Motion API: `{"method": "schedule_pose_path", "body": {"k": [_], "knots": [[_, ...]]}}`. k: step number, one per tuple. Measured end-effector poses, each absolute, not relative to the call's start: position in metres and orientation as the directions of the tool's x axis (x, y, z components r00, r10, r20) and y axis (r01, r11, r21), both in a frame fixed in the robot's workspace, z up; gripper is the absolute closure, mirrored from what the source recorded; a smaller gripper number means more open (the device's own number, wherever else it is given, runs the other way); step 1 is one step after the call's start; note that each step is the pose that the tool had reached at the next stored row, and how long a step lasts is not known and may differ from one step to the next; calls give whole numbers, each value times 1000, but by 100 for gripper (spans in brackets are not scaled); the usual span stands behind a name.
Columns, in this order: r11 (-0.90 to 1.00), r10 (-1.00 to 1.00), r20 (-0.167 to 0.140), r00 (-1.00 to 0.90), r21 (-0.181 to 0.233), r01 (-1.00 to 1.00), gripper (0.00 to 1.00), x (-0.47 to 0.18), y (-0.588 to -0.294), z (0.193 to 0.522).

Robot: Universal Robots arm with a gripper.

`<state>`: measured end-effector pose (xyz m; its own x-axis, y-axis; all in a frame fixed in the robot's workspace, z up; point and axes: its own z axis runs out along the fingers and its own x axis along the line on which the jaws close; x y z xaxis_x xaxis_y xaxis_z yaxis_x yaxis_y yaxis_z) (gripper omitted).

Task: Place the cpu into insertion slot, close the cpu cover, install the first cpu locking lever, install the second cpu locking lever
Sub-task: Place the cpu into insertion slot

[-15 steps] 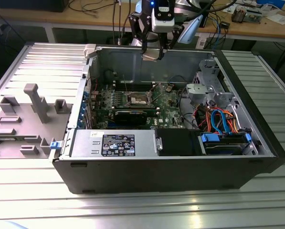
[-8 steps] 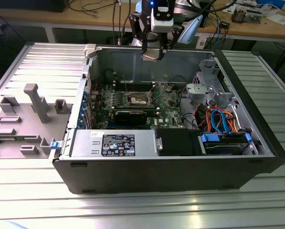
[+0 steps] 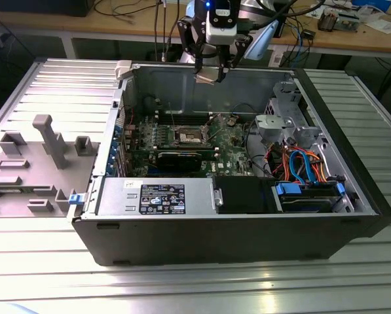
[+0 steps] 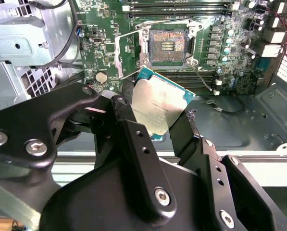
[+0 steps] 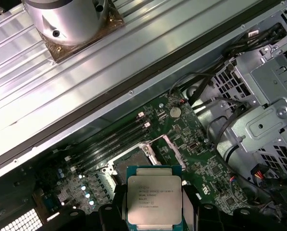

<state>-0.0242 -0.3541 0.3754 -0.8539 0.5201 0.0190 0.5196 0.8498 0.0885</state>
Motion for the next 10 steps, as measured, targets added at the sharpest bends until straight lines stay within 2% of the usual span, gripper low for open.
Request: {"method": "schedule_pose_path", "body": {"k": [10], "knots": [[824,560,19,-828,88,559,45,-26,-354,375]]}}
